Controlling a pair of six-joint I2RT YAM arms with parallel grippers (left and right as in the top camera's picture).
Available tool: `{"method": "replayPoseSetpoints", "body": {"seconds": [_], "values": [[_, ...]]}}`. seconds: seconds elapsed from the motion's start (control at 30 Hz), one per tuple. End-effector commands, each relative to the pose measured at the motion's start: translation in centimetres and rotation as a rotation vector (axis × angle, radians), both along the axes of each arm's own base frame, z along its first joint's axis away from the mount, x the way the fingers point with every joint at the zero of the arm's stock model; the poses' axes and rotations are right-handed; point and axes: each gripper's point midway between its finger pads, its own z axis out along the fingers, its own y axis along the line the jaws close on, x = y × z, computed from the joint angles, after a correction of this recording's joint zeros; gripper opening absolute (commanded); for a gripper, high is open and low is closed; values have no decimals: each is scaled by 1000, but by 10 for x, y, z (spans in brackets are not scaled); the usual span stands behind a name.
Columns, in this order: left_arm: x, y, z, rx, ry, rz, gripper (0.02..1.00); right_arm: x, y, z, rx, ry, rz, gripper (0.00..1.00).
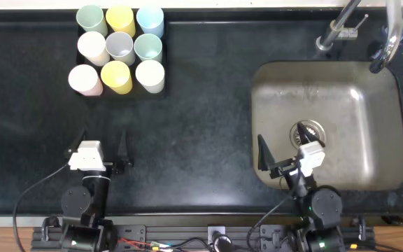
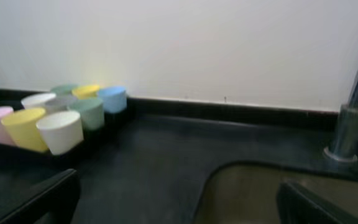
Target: Store Cups
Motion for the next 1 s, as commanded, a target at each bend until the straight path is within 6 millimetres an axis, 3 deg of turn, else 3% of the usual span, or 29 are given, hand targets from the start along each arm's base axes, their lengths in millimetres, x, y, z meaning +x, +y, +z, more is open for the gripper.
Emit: {"method": "replayPoseSetpoints", "body": {"seconds": [0.03,0.27,1.0], "values": [[0,1,1,17,-7,2,1000,2,-5,-5,-79,-21,-28,998],[0,1,1,17,-7,2,1000,6,-24,-5,-95,-22,-115,996],[0,1,1,17,-7,2,1000,6,-23,-5,-96,-21,-112,996]]}}
